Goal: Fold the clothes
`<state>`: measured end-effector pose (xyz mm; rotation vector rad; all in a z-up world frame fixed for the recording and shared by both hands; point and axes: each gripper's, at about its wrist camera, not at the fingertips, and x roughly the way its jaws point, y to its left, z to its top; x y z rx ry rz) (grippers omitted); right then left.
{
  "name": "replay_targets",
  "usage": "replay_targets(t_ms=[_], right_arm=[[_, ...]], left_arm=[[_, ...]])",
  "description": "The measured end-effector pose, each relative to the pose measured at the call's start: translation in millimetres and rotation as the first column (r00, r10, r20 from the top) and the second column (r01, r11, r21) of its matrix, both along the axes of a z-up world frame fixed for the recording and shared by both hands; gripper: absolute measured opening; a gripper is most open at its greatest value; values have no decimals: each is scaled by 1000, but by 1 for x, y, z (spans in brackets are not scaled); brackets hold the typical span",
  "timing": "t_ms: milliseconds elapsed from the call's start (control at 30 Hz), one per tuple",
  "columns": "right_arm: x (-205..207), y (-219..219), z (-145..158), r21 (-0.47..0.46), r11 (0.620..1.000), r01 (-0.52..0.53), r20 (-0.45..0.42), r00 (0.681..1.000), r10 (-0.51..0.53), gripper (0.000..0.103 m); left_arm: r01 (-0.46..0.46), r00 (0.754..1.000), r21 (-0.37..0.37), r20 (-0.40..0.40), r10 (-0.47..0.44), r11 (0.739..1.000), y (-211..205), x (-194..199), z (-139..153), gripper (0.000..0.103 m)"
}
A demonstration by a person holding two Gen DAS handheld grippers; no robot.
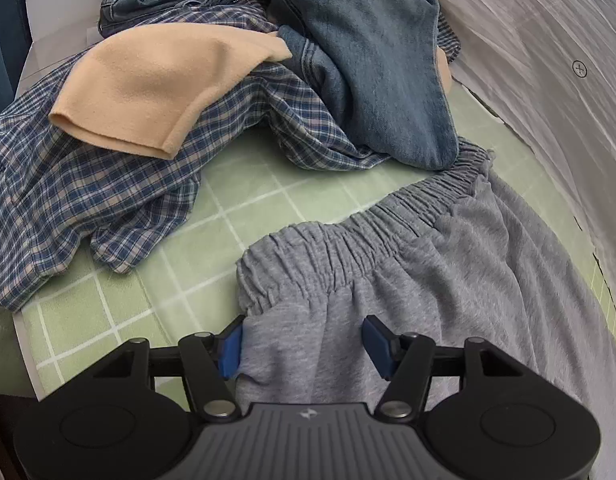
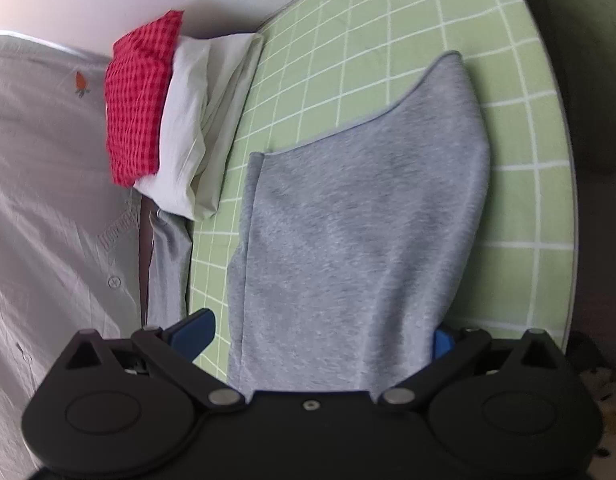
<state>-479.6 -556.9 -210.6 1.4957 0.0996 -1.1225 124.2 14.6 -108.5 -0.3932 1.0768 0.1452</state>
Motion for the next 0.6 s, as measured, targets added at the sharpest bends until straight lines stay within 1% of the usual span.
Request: replay_targets(t_ms=[33, 100, 133, 167, 200, 233, 267, 333, 367, 400, 500, 567, 600], right_arm=[[2, -2, 1, 1, 1000, -16, -13, 1000, 16, 103], [5, -7, 3, 8, 999, -44, -32, 999, 44, 103], [7, -9, 3, 6, 998, -59, -36, 998, 59, 103], [7, -12, 2, 3, 998, -63, -32, 997, 64, 103], [6, -13, 2, 2, 999, -51, -26, 998, 51, 102], [5, -15, 2, 6, 1000, -30, -22, 999, 30, 96], [4, -17, 2, 19, 1000, -13, -28, 1000, 14, 87], [4, -24, 2, 39, 999, -24, -71, 997, 27, 9], [5, -26, 3, 36, 999, -36, -96, 995, 40, 6], [4, -27, 4, 23, 999, -39, -107, 993, 41, 6], [-6, -22, 16, -40, 999, -24, -96, 995, 20, 4], [-13, -15, 28, -79, 997, -17, -106, 994, 8, 3], [-17, -11, 35, -101, 995, -19, -111, 994, 8, 3]], left_arm=[[-1, 1000, 2, -3, 1, 1000, 0, 2, 0, 61], [-4, 1000, 11, -9, 4, 1000, 0, 5, 1, 44], [-7, 1000, 5, -9, 7, 1000, 2, 6, 1, 21], [-19, 1000, -14, -8, 19, 1000, 5, 6, 0, 17], [-41, 999, -48, -6, 41, 998, 9, 5, 0, 16], [-64, 998, -78, -3, 63, 995, 13, 4, 0, 14], [-81, 997, -95, 4, 82, 992, 17, 2, 2, 14], [-92, 995, -102, 27, 95, 990, 20, -2, 9, 13], [-93, 995, -102, 37, 97, 990, 22, -4, 13, 13], [-92, 994, -101, 48, 97, 991, 23, -6, 17, 12], [-96, 991, -91, 87, 103, 991, 30, -18, 32, 11], [-123, 985, -81, 115, 132, 989, 40, -30, 44, 7], [-147, 979, -76, 130, 156, 986, 47, -39, 50, 6]])
